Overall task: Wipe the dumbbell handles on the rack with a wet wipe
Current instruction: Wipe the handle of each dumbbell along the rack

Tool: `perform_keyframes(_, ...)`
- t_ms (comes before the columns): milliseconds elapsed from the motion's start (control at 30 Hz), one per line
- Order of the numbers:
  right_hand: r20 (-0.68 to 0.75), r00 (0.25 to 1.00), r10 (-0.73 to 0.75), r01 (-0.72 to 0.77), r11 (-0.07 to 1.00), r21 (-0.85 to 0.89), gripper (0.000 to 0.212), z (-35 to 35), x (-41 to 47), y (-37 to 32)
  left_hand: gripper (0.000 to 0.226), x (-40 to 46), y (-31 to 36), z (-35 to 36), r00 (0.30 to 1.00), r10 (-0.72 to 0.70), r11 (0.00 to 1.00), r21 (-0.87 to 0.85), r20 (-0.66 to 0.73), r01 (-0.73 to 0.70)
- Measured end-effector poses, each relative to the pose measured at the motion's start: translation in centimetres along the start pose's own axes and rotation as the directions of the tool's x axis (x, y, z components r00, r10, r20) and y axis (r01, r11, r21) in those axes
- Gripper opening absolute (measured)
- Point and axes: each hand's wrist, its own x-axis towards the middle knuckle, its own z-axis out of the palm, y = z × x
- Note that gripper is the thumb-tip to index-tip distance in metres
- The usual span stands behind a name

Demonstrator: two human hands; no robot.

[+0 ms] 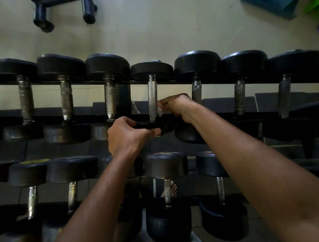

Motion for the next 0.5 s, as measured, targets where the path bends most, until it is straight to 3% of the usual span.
perform_keyframes(100,-0.041,0.999,0.029,-0.018,0.965,0.262,0.013,0.8,0.4,-1.0,0.073,-0.1,-0.2,0.1,1.000,0.004,1.000,-0.014,-0.001,-0.004)
perform_keyframes(200,-0.042,0.998,0.047,-0.019,0.851,0.525,0.020,1.6,0.8,-1.6,0.068,-0.3,-0.5,0.2,1.000,0.010,1.000,-0.022,-0.013,-0.010)
perform_keyframes(267,-0.030,0.999,0.011,0.007,0.844,0.536,0.024,1.7,1.1,-1.5,0.063,-0.4,-0.5,0.3,1.000,0.013,0.999,-0.031,-0.017,-0.014)
perform_keyframes(367,0.054,0.997,-0.050,0.018,0.877,0.480,0.014,1.0,1.0,-1.0,0.060,-0.8,-0.7,0.2,1.000,0.025,0.998,-0.053,-0.010,-0.025)
perform_keyframes(500,0.161,0.984,-0.071,-0.019,0.866,0.499,0.029,-0.1,0.2,-0.4,0.065,-0.9,-0.8,0.4,0.999,0.031,0.997,-0.064,-0.011,-0.032)
